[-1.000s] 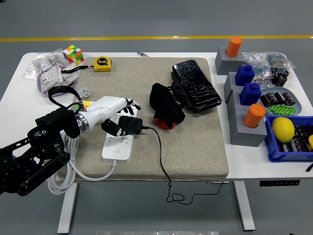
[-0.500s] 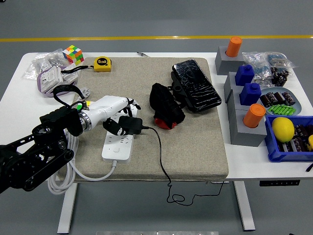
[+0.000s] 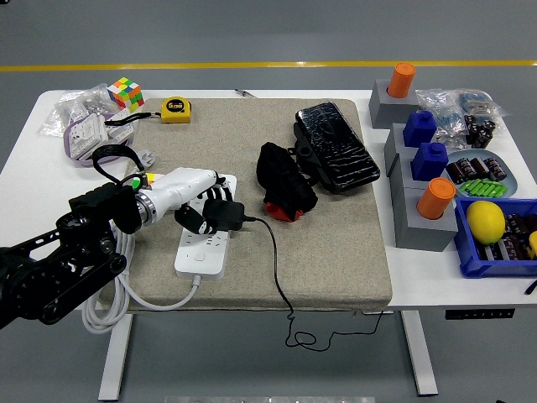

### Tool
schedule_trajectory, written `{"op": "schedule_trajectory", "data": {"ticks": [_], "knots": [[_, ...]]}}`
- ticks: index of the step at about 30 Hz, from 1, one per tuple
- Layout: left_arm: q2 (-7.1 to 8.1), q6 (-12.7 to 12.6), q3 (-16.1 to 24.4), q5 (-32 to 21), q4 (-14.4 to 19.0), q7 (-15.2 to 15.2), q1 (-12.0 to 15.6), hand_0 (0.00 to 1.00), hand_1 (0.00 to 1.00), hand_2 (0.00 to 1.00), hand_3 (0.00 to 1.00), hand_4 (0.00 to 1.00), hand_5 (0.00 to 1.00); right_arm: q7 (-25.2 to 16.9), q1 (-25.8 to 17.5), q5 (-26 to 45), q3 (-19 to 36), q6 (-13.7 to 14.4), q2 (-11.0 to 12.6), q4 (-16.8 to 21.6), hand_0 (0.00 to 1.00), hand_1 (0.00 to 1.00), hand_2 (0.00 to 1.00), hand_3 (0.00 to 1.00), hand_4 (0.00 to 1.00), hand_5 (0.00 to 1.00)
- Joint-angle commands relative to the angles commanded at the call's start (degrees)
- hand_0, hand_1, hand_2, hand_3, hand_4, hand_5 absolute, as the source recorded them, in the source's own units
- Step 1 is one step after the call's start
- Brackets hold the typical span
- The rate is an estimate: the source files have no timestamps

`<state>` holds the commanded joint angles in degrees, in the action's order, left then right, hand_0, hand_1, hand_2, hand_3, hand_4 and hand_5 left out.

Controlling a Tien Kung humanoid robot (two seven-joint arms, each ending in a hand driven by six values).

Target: Pull the plug out and thorw away

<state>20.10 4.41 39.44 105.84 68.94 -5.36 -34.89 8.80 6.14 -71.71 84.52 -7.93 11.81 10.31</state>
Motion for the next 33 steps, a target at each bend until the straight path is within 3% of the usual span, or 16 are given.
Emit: {"op": "schedule_trajectory", "data": {"ticks": [1,6,7,18,19,33], "knots": [[-0.02,0.0,0.0,-0.2,0.0,-0.1,0.0,0.360,0.407,0.461,0.532,0.785,0.002,0.0,0.0,0.0,0.1,0.0,0.0,0.0,0.640,0.677,0.685,0.602,0.998,0.474],[-0.32,0.1,-0.2,-0.9,-0.1,-0.2,-0.3,0.360,0.407,0.461,0.532,0.785,0.002,0.0,0.1,0.1,0.0,0.0,-0.1,0.0,0.640,0.677,0.685,0.602,0.998,0.474],[-0.38,0.1,-0.2,-1.0,-0.2,-0.2,-0.4,0.283,0.313,0.406,0.519,0.656,0.002,-0.1,0.1,0.2,-0.1,0.0,0.0,0.0,0.641,0.677,0.685,0.602,0.998,0.474],[-0.54,0.9,-1.0,-1.7,-0.5,-0.3,-0.9,0.265,0.283,0.374,0.506,0.628,0.002,0.0,0.0,0.0,0.0,0.0,-0.1,0.0,0.641,0.677,0.685,0.601,0.998,0.474],[-0.51,1.0,-1.0,-1.6,-0.4,-0.3,-1.0,0.225,0.255,0.346,0.477,0.596,0.002,0.0,0.0,0.0,0.0,0.0,-0.1,0.0,0.641,0.677,0.685,0.601,0.998,0.474],[0.40,0.4,0.5,0.2,3.0,0.7,-1.5,0.215,0.246,0.339,0.475,0.579,0.002,0.0,0.1,0.0,0.1,0.1,-0.1,0.0,0.639,0.676,0.685,0.601,0.998,0.473]]}}
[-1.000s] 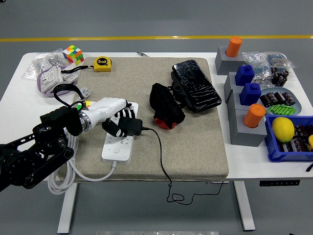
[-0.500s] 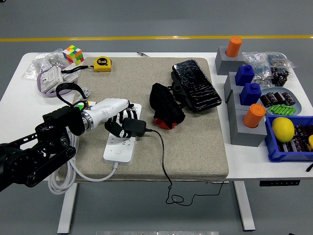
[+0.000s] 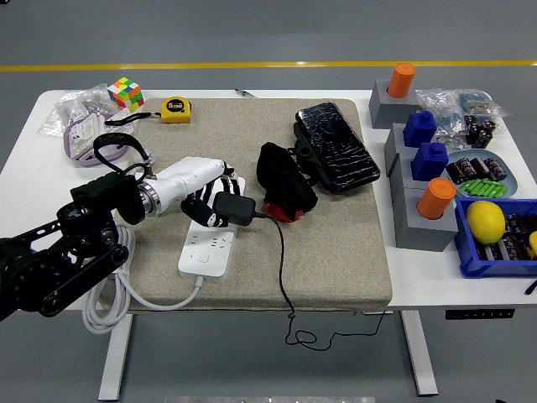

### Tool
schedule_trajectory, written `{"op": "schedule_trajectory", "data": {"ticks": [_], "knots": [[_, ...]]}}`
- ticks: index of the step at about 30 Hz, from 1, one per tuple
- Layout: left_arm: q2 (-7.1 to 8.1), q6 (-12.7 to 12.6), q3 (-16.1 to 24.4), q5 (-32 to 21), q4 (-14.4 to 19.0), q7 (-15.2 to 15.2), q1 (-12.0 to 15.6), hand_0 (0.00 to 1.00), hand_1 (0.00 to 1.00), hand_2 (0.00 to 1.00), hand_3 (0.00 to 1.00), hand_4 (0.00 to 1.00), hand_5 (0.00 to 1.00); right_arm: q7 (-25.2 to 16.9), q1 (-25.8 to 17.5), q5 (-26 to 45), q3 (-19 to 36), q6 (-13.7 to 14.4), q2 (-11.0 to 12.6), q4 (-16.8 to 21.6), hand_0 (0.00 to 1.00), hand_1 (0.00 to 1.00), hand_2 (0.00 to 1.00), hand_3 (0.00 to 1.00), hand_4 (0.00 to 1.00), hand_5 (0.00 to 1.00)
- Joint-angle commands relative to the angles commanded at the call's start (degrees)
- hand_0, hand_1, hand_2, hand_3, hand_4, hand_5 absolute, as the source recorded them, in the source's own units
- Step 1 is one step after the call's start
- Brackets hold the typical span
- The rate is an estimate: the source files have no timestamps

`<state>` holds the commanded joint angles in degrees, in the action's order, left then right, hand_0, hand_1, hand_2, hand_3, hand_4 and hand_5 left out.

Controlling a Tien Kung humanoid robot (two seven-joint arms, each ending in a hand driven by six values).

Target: Pull the plug out and thorw away

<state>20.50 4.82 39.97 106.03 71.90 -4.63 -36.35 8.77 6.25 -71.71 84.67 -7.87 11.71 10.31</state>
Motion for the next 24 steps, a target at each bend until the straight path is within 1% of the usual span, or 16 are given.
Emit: {"op": "schedule_trajectory", "data": {"ticks": [3,5,7,10,12,14,15,16,18,19,21,22,24], "knots": [[0.12,0.2,0.4,-0.6,2.6,-0.5,0.4,0.215,0.246,0.339,0.475,0.579,0.002,0.1,-0.1,-0.1,0.0,0.0,0.0,0.0,0.639,0.676,0.685,0.601,0.998,0.473],[-0.08,0.0,0.3,-1.5,4.1,-0.6,0.6,0.214,0.245,0.338,0.476,0.578,0.002,0.1,-0.1,-0.1,0.0,0.0,0.0,0.0,0.641,0.676,0.685,0.601,0.998,0.473],[-0.43,-0.7,0.0,-2.4,4.8,-0.3,0.7,0.214,0.245,0.338,0.476,0.578,0.002,0.0,-0.1,0.0,-0.2,0.0,0.0,0.0,0.641,0.676,0.685,0.601,0.998,0.473],[-1.22,-2.7,-1.0,-5.1,4.5,0.9,0.6,0.212,0.248,0.342,0.489,0.587,0.002,0.0,-0.1,0.2,-0.3,0.0,0.0,0.0,0.641,0.676,0.685,0.602,0.998,0.473],[-1.86,-4.7,-2.1,-7.3,3.8,2.0,0.4,0.212,0.248,0.342,0.489,0.587,0.002,0.0,0.0,0.2,-0.5,0.0,0.0,0.0,0.641,0.676,0.685,0.602,0.998,0.473],[-2.49,-6.0,-3.0,-8.7,3.0,2.5,0.1,0.212,0.248,0.342,0.489,0.587,0.002,0.0,0.0,0.3,-0.7,0.0,0.1,0.0,0.641,0.676,0.685,0.602,0.998,0.473],[-2.97,-6.9,-3.8,-9.3,2.2,3.0,-0.2,0.212,0.248,0.342,0.489,0.587,0.002,0.0,0.0,0.2,-0.6,0.0,0.0,0.0,0.641,0.676,0.685,0.602,0.998,0.473],[-3.39,-7.8,-4.5,-9.7,1.4,3.4,-0.4,0.228,0.262,0.359,0.510,0.596,0.002,0.0,0.0,0.3,-0.7,0.0,0.0,0.0,0.638,0.676,0.685,0.600,0.998,0.472],[-3.97,-8.7,-5.4,-10.4,0.3,3.8,-0.7,0.228,0.262,0.359,0.510,0.596,0.002,0.0,0.0,0.4,-0.9,0.0,0.0,0.0,0.638,0.676,0.685,0.600,0.998,0.472],[-4.51,-9.8,-6.4,-11.1,-0.9,4.4,-1.0,0.228,0.262,0.359,0.510,0.596,0.002,0.1,0.0,0.4,-0.9,0.0,0.1,0.0,0.638,0.676,0.685,0.600,0.998,0.472],[-5.15,-10.9,-7.8,-12.6,-2.5,5.2,-1.5,0.228,0.262,0.359,0.510,0.596,0.002,0.1,0.1,0.4,-1.1,0.0,0.1,0.0,0.638,0.676,0.685,0.600,0.998,0.472],[-5.42,-11.2,-8.4,-12.9,-3.4,5.4,-1.7,0.242,0.283,0.377,0.526,0.609,0.002,0.1,0.1,0.4,-1.1,0.0,0.2,0.0,0.641,0.676,0.685,0.600,0.998,0.470],[-5.91,-11.7,-9.6,-13.5,-4.9,5.9,-2.0,0.242,0.283,0.377,0.526,0.609,0.002,0.1,0.2,0.4,-1.3,0.0,0.2,0.0,0.641,0.676,0.685,0.600,0.998,0.470]]}}
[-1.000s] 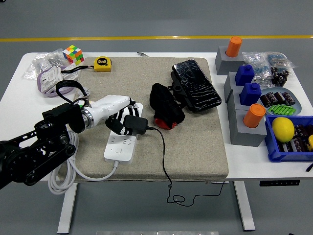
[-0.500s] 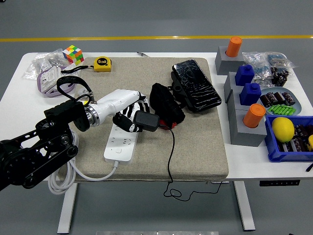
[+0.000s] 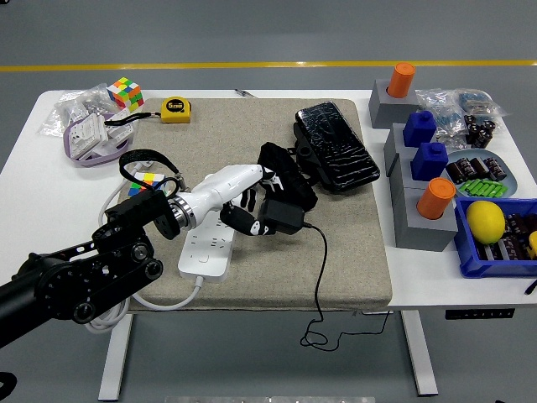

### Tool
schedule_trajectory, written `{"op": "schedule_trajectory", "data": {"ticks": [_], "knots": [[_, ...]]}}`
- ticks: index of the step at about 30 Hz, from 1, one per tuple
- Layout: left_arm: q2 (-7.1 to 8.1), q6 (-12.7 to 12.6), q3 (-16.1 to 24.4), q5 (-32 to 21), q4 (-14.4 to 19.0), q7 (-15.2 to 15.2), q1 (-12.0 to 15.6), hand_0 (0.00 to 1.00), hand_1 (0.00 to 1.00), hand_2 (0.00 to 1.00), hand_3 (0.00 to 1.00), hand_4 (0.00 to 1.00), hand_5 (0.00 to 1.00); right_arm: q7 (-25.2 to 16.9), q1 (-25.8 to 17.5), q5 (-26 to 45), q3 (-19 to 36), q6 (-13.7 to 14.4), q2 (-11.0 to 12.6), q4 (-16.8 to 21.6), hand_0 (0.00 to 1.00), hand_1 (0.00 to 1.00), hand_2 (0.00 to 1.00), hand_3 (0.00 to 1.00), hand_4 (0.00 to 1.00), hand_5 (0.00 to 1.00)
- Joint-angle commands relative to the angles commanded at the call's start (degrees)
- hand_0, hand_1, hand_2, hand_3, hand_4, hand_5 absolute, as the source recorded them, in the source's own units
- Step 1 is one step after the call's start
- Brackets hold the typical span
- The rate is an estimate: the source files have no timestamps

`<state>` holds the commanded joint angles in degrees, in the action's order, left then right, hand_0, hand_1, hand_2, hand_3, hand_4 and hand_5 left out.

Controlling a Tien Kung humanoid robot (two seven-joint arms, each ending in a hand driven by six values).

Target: Pull the plug out and thorw away

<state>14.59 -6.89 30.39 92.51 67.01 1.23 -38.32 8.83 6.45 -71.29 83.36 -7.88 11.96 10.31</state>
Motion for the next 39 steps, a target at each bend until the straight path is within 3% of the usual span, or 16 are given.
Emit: {"op": "schedule_trajectory", "data": {"ticks": [9,10,15,16,21,22,27,28,33,39], "knots": [[-0.64,-0.5,-3.2,-2.7,-3.2,1.6,-0.1,0.253,0.299,0.394,0.533,0.616,0.002,0.1,-0.1,0.0,-0.5,0.0,0.0,0.0,0.643,0.676,0.685,0.600,0.998,0.469],[-0.66,-0.7,-3.3,-2.8,-3.3,1.8,0.0,0.289,0.361,0.438,0.541,0.817,0.048,0.1,-0.1,0.0,-0.5,0.0,0.1,0.0,0.641,0.676,0.685,0.599,0.998,0.468],[-0.70,-0.9,-3.3,-3.4,-3.0,3.0,0.0,0.289,0.361,0.438,0.541,0.817,0.048,0.1,0.0,0.0,-0.6,0.0,0.1,0.0,0.641,0.676,0.685,0.599,0.998,0.468],[-0.72,-0.9,-3.3,-3.2,-3.0,3.0,0.1,0.342,0.480,0.503,0.580,0.898,0.137,0.0,0.0,0.2,-0.7,0.0,0.1,0.0,0.641,0.676,0.685,0.600,0.998,0.468],[-0.60,0.1,-3.2,-3.9,-3.1,2.4,0.1,0.342,0.480,0.503,0.580,0.898,0.137,0.0,0.0,0.2,-0.8,0.0,0.1,0.0,0.641,0.676,0.685,0.600,0.998,0.468],[-0.58,0.1,-3.3,-3.8,-3.2,2.4,0.1,0.512,0.763,0.772,0.836,0.998,0.409,0.0,0.0,0.2,-0.8,0.0,0.1,0.0,0.643,0.676,0.685,0.600,0.998,0.468],[-0.49,0.4,-3.4,-3.3,-3.7,2.0,0.1,0.512,0.763,0.772,0.836,0.998,0.409,0.0,-0.2,0.1,-0.6,0.0,0.1,0.0,0.643,0.676,0.685,0.600,0.998,0.468],[-0.43,0.5,-3.3,-3.1,-3.7,1.9,0.1,0.579,0.803,0.819,0.884,0.998,0.446,0.0,-0.2,0.1,-0.6,0.0,0.1,0.0,0.641,0.676,0.685,0.600,0.998,0.469],[-0.02,0.9,-1.8,-2.1,-2.2,1.8,0.4,0.579,0.803,0.819,0.884,0.998,0.446,0.0,-0.4,-0.1,-0.3,0.0,0.1,0.0,0.641,0.676,0.685,0.600,0.998,0.469],[1.98,1.4,2.9,-1.1,2.8,1.4,2.2,0.606,0.830,0.849,0.895,0.998,0.445,-0.1,-0.3,-0.2,0.2,-0.1,0.0,0.0,0.642,0.676,0.685,0.600,0.998,0.468]]}}
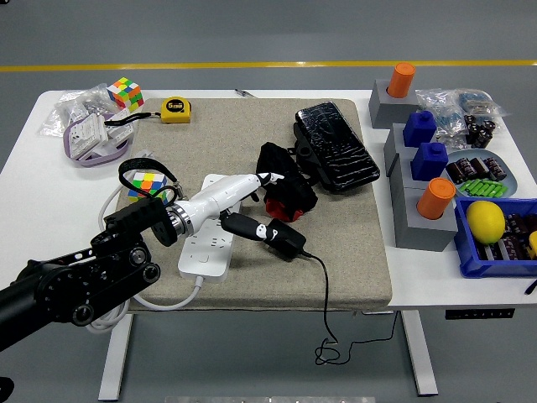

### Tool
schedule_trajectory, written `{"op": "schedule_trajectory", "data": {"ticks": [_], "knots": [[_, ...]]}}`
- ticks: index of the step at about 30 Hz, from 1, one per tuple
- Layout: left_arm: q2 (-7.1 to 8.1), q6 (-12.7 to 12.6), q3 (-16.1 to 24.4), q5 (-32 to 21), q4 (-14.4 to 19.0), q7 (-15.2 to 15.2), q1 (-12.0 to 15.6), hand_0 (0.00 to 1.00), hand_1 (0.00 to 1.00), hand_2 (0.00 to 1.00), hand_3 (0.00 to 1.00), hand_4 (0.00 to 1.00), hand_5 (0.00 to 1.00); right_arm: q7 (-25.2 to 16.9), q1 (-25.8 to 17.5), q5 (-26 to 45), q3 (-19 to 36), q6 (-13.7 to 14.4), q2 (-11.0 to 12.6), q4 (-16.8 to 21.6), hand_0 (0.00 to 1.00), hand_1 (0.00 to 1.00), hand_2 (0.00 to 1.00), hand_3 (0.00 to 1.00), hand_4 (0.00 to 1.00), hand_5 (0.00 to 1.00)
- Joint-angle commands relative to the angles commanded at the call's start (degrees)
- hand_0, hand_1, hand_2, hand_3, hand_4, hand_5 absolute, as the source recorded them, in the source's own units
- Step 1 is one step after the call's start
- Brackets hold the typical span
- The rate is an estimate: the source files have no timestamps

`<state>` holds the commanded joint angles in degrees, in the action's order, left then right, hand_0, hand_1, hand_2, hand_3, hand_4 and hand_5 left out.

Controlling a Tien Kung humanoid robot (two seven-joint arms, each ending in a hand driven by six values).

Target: Pull the plug out and thorw away

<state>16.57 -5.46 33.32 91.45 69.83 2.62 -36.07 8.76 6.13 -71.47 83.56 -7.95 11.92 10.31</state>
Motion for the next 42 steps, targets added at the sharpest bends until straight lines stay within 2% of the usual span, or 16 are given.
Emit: {"op": "schedule_trajectory", "data": {"ticks": [6,7,12,13,14,16,18,19,20,24,25,33,42], "knots": [[5.40,2.9,5.6,0.4,9.1,-1.8,4.1,0.614,0.835,0.862,0.895,0.998,0.451,0.0,-0.2,-0.5,1.0,0.0,0.0,0.0,0.642,0.676,0.684,0.600,0.998,0.467],[6.71,3.3,6.8,0.4,10.9,-2.0,5.2,0.530,0.728,0.730,0.843,0.998,0.462,0.0,-0.2,-0.5,1.0,0.0,0.1,0.0,0.642,0.677,0.685,0.600,0.998,0.468],[11.32,6.2,10.8,1.1,17.9,-4.5,9.6,0.530,0.728,0.730,0.843,0.998,0.462,-0.1,-0.1,-0.4,1.1,0.0,0.1,0.0,0.642,0.677,0.685,0.600,0.998,0.468],[12.05,6.6,11.5,1.3,19.1,-4.9,10.4,0.273,0.343,0.354,0.671,0.796,0.176,-0.1,-0.1,-0.5,1.2,0.0,0.1,0.0,0.640,0.676,0.685,0.600,0.998,0.468],[12.32,6.7,11.7,1.4,19.5,-5.0,10.7,0.273,0.343,0.354,0.671,0.796,0.176,-0.1,-0.1,-0.5,1.3,0.0,0.1,0.0,0.640,0.676,0.685,0.600,0.998,0.468],[14.46,9.1,13.5,0.6,22.4,-7.4,12.9,0.273,0.343,0.354,0.671,0.796,0.176,-0.2,-0.1,-0.4,1.3,-0.1,0.2,0.0,0.640,0.676,0.685,0.600,0.998,0.468],[15.88,11.4,14.6,-0.2,24.7,-9.9,14.3,0.273,0.343,0.354,0.671,0.796,0.176,-0.2,-0.1,-0.5,1.5,0.0,0.2,0.0,0.640,0.676,0.685,0.600,0.998,0.468],[16.45,12.4,15.0,-0.6,25.7,-11.1,14.8,0.110,0.116,0.129,0.652,0.622,0.002,-0.2,-0.2,-0.6,1.6,0.0,0.2,0.0,0.641,0.677,0.685,0.600,0.998,0.468],[17.22,13.8,15.4,-1.0,26.9,-12.7,15.5,0.110,0.116,0.129,0.652,0.622,0.002,-0.1,-0.2,-0.6,1.7,-0.1,0.2,0.0,0.641,0.677,0.685,0.600,0.998,0.468],[18.08,16.8,15.9,-1.6,29.1,-17.8,16.5,0.110,0.116,0.129,0.652,0.622,0.002,-0.1,-0.2,-0.8,2.0,-0.1,0.3,0.0,0.641,0.677,0.685,0.600,0.998,0.468],[18.07,17.3,15.9,-1.8,29.1,-18.6,16.6,0.091,0.084,0.104,0.691,0.455,0.002,-0.1,-0.2,-0.7,1.9,-0.1,0.3,0.0,0.640,0.676,0.685,0.600,0.998,0.469],[18.11,18.5,14.7,-1.3,26.9,-21.1,16.7,0.078,0.065,0.100,0.681,0.457,0.002,-0.2,-0.1,-0.3,1.5,-0.1,0.2,0.1,0.641,0.677,0.685,0.600,0.998,0.469],[18.24,20.3,13.6,-2.4,27.1,-23.8,16.7,0.072,0.060,0.096,0.684,0.452,0.002,-0.2,-0.2,-0.5,1.7,-0.1,0.3,0.0,0.641,0.676,0.685,0.600,0.998,0.469]]}}
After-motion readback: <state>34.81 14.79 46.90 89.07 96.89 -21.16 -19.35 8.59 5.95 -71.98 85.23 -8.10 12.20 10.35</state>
